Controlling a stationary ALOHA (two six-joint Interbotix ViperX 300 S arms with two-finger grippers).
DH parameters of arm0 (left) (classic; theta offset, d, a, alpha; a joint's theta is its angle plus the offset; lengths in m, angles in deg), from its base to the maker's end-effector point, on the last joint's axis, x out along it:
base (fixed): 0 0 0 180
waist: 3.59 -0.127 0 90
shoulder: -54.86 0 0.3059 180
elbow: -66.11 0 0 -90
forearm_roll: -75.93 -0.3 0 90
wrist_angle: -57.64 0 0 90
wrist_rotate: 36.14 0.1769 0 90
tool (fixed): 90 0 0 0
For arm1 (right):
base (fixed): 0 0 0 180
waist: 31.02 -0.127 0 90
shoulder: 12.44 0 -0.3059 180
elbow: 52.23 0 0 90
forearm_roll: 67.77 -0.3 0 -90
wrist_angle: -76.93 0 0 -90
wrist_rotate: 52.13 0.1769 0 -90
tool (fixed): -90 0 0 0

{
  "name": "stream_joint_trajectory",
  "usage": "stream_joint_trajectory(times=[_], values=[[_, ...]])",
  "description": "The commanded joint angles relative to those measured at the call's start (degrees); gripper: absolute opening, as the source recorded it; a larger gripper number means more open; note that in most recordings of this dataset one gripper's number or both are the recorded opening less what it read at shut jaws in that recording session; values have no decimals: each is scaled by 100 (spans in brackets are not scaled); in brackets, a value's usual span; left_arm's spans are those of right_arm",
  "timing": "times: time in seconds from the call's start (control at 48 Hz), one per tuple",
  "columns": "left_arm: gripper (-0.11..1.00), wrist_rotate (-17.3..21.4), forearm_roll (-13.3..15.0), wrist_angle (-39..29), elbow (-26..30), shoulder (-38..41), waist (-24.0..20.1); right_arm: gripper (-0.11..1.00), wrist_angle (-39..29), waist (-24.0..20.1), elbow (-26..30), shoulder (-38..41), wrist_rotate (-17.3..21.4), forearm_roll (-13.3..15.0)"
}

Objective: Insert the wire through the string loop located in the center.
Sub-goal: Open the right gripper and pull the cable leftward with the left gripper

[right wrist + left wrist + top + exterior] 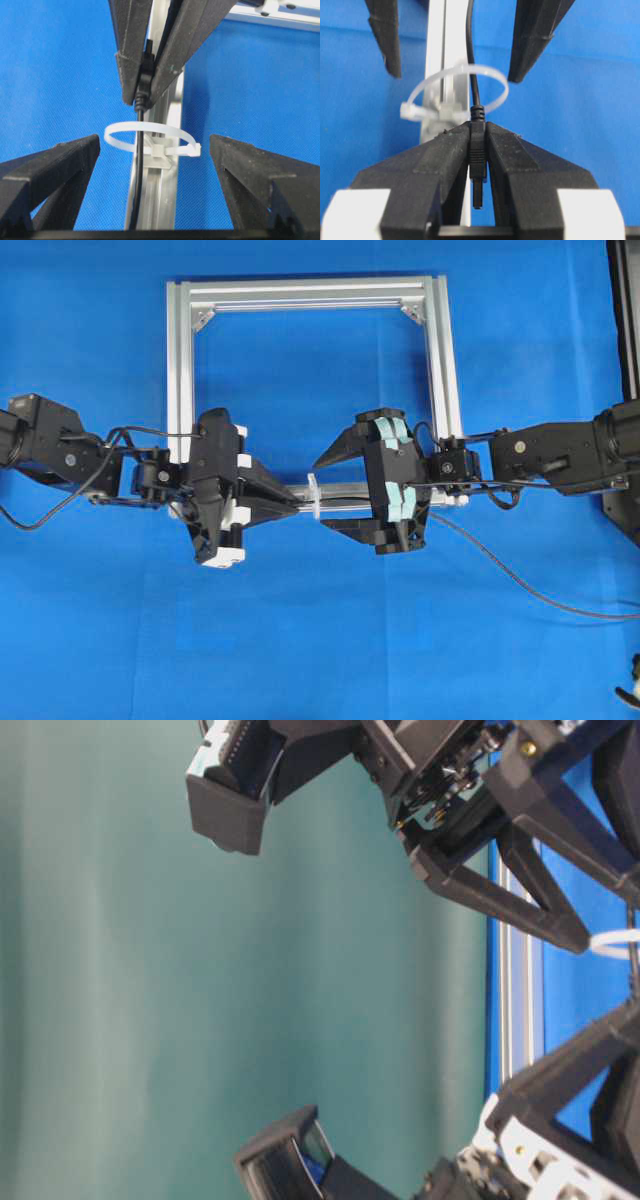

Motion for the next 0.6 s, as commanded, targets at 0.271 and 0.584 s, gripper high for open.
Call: stream_joint_trajectory(times=[0.271,0.584], values=[[8,0,-18,53,-870,-1002,97,98,26,-9,97,-79,-9,-9],[8,-9,-18,79,-1995,-1793,281,98,18,-18,97,-79,-18,-9]])
